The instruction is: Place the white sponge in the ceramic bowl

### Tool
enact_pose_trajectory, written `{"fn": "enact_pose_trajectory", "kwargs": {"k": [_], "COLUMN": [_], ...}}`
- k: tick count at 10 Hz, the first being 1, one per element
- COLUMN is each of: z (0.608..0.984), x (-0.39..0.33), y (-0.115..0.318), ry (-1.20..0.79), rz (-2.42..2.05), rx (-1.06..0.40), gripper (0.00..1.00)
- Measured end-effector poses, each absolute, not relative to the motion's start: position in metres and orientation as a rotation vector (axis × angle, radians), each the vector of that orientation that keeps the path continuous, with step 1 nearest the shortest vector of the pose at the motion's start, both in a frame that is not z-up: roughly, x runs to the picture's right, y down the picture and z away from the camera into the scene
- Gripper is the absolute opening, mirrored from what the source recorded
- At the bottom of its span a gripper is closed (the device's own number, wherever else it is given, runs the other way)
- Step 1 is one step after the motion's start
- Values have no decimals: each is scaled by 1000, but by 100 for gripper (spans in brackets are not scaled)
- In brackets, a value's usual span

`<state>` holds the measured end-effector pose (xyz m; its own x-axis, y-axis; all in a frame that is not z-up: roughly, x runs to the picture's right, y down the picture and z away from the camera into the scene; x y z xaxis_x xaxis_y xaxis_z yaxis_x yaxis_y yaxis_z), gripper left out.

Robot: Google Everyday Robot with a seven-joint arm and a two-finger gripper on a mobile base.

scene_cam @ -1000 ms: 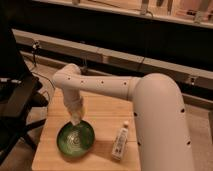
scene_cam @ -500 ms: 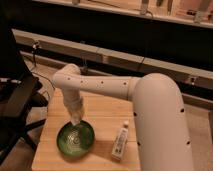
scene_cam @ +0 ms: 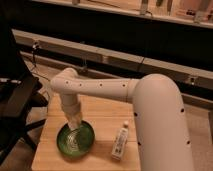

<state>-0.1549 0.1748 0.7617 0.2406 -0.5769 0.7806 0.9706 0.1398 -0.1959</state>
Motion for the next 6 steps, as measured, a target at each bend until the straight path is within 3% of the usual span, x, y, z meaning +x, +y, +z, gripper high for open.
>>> {"fn": "enact_pose_trajectory", "kwargs": {"k": [6], "z": [763], "x": [-158], "y": [174], "ry": [-638], "rz": [-1223], "rx": [-789], "gripper": [80]}}
